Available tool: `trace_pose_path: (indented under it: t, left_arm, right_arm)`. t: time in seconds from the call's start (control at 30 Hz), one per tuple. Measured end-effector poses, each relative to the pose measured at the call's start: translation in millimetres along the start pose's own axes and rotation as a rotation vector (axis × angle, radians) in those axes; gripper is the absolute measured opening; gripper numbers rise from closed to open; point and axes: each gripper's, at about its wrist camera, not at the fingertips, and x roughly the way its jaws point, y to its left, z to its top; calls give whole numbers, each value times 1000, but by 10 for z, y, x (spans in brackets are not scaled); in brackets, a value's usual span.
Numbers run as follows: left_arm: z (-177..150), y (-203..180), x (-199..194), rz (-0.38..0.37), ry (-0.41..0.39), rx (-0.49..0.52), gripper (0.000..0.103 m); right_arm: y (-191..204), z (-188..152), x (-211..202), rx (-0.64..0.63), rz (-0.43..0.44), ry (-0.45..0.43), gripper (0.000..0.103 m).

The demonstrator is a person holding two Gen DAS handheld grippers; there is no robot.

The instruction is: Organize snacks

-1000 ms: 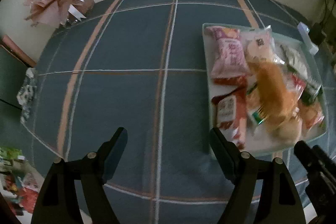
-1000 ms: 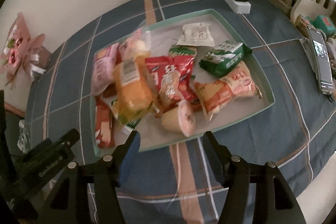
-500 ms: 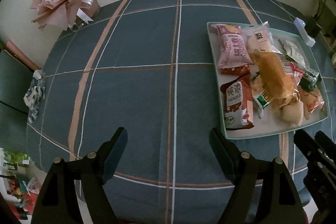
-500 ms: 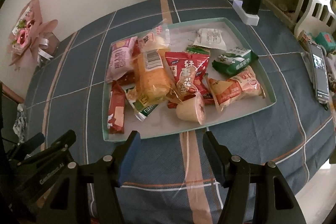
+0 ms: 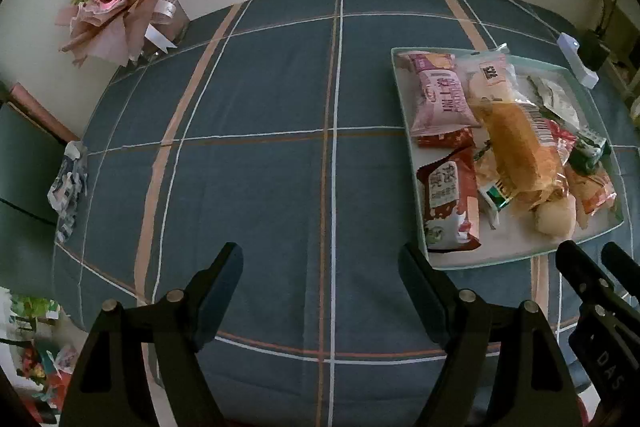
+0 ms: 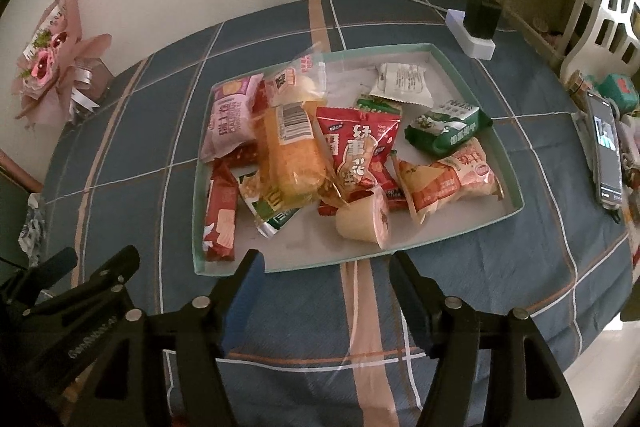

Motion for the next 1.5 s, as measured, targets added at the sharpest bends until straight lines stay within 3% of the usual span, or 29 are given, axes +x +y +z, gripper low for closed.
trace_pose_path:
  t: [0.07, 0.23, 0.3, 0.5, 1.5]
  left_arm:
    - [8, 11, 18, 4, 6, -9, 81]
    - [12, 61, 66, -7, 22, -29, 82]
    - [11, 89, 83, -15, 24, -39, 90]
    - [9, 173, 104, -33, 24, -76, 100]
    - [17, 237, 128, -41, 35, -83, 101]
  right_arm:
    - [0, 7, 8, -3, -13, -5, 85]
    - [-21, 23, 19, -2, -28, -16, 92]
    - [-30, 27, 31, 1, -32, -17, 103]
    - [-46, 30, 31, 12, -38, -26, 103]
    - [-72, 25, 76, 30, -65, -18, 103]
